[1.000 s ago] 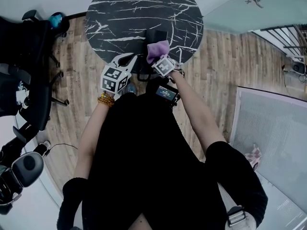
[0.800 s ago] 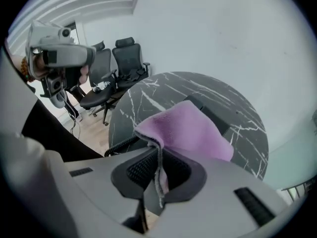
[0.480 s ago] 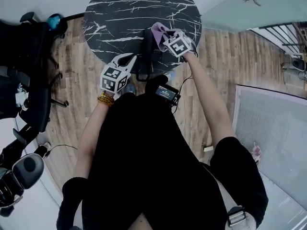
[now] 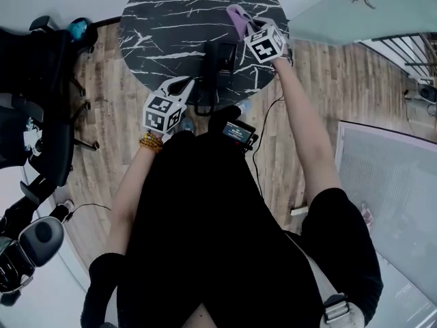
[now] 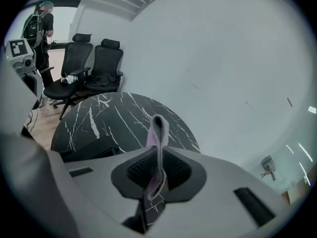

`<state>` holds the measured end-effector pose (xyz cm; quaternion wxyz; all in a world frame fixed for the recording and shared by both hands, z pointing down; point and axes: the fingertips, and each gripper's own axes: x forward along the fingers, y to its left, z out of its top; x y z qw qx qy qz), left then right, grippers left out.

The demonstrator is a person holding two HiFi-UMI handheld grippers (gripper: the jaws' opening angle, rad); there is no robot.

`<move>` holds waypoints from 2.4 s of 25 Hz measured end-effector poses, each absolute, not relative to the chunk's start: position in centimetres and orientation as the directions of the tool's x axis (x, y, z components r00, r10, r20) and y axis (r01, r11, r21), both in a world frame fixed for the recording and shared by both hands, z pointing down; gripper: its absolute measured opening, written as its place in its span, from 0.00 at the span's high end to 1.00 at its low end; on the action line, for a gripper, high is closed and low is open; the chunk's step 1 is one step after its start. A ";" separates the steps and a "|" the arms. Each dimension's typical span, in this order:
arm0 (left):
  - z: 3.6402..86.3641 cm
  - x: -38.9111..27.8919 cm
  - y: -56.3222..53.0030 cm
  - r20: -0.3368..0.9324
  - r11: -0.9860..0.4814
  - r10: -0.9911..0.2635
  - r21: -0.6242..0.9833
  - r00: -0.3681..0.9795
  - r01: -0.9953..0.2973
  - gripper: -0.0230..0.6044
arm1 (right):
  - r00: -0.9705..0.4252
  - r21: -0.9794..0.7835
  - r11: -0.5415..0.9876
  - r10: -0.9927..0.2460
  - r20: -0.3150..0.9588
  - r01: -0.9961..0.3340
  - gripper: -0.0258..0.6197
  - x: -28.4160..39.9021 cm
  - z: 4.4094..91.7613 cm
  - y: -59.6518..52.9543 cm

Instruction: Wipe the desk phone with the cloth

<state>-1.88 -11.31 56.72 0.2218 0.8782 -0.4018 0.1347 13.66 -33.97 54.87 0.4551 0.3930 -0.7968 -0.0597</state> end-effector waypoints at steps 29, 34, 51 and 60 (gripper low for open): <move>53.3 3.9 -19.9 0.355 -0.567 -0.749 0.093 0.559 -0.818 0.93 | -0.302 0.246 0.787 -0.476 0.826 -0.566 0.88 9.9 68.1 -26.2; 53.7 3.8 -19.7 0.360 -0.563 -0.747 0.104 0.559 -0.820 0.93 | -0.291 0.256 0.801 -0.464 0.837 -0.541 0.88 9.9 68.7 -25.4; 54.9 3.3 -18.9 0.387 -0.547 -0.740 0.130 0.550 -0.827 0.93 | -0.274 0.206 0.801 -0.416 0.867 -0.563 0.88 10.0 70.1 -23.2; 55.5 3.0 -18.3 0.399 -0.546 -0.734 0.135 0.550 -0.827 0.93 | -0.279 0.187 0.799 -0.403 0.871 -0.571 0.88 10.0 70.4 -22.3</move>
